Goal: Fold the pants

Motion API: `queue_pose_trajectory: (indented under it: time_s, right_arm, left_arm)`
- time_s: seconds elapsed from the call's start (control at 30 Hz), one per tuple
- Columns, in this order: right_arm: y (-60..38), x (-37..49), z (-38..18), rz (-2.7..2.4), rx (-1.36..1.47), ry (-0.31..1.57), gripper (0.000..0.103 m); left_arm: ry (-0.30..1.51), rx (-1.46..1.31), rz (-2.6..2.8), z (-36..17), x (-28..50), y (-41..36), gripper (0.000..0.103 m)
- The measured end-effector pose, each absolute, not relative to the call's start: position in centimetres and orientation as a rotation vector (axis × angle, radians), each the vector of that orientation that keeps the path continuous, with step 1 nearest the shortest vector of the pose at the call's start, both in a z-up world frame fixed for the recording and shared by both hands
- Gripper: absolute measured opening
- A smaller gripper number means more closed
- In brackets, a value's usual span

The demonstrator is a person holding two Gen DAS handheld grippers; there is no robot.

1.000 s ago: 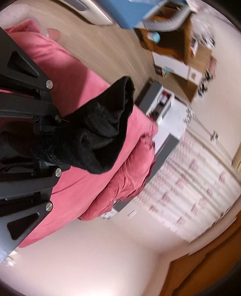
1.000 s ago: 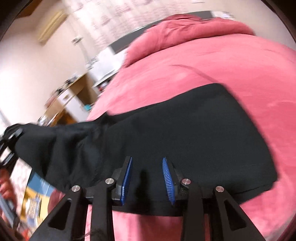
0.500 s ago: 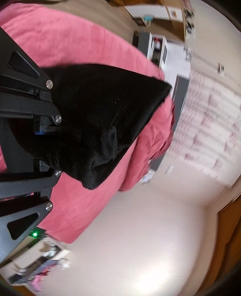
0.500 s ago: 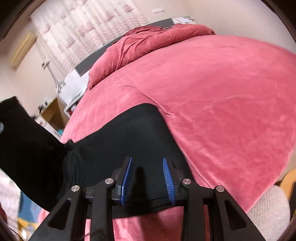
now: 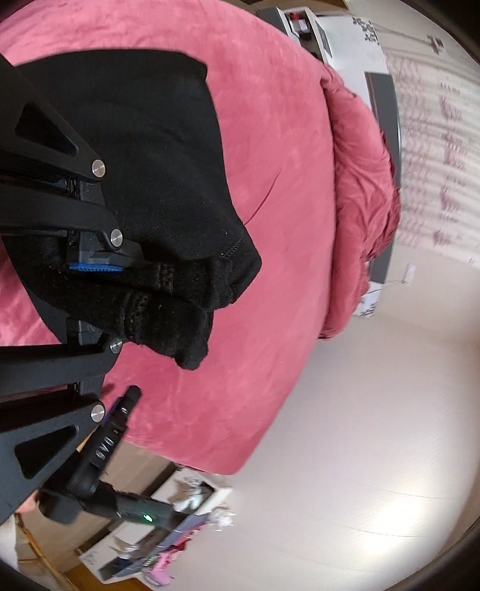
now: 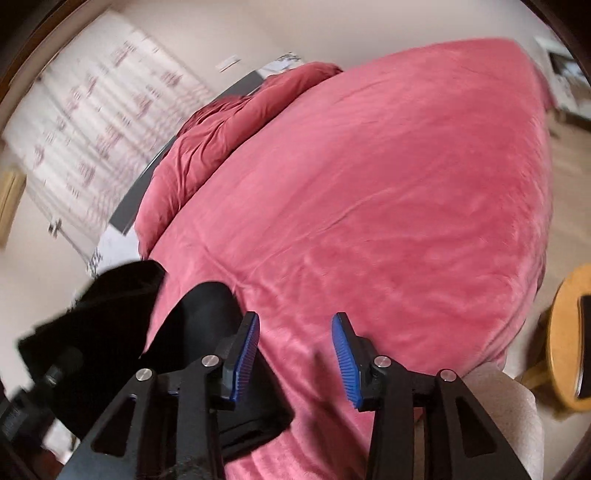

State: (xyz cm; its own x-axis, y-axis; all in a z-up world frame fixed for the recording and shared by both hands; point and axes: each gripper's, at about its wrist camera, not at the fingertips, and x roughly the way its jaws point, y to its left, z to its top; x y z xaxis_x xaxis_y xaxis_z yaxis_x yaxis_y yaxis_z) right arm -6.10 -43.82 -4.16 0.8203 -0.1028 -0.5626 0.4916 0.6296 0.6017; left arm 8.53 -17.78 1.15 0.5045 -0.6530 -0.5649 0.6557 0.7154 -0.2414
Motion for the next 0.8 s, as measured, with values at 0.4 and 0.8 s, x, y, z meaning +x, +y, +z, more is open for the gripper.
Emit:
queue_pose_trajectory:
  time_s: [0.4,0.8]
  right_arm:
    - [-44.9,-6.7,-5.3,-0.358,0.917,0.517,0.045]
    - [-44.1,-6.3,-4.7,-0.308,0.863,0.502,0.049]
  left_arm:
    - [0.748,0.299,-0.788,-4.4,6.6,-25.4,0.021]
    - [0.737,0.248,-1.003,-4.7,2.5,-23.3,0.064]
